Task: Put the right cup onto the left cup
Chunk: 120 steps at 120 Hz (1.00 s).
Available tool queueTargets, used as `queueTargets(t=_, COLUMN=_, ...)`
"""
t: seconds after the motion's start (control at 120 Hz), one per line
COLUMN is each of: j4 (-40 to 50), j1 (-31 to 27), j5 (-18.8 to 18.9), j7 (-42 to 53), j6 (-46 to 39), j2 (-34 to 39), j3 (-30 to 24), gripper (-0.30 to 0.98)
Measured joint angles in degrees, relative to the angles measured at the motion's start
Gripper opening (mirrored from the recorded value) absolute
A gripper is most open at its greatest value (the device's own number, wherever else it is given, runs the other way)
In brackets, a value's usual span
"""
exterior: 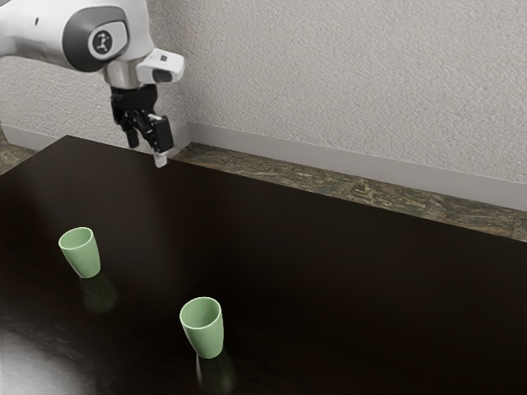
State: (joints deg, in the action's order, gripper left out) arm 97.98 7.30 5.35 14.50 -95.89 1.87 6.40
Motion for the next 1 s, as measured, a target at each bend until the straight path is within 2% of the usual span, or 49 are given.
queueTargets(t=0.242, j4=4.6, j1=-0.3, j5=-0.9, j7=2.7, j6=0.7, j2=2.6, j3=-1.4, gripper=0.69)
queueTargets(t=0.525, j4=15.6, j1=0.0, j5=-2.9, j7=4.1, j6=-0.9, j2=4.1, j3=-4.3, gripper=0.69)
queueTargets(t=0.75, j4=23.7, j1=0.1, j5=-7.5, j7=2.6, j6=-5.4, j2=4.0, j3=-5.9, gripper=0.69)
queueTargets(t=1.0, j4=28.5, j1=0.3, j5=-10.4, j7=-0.5, j6=-12.7, j2=0.7, j3=-6.9, gripper=0.69)
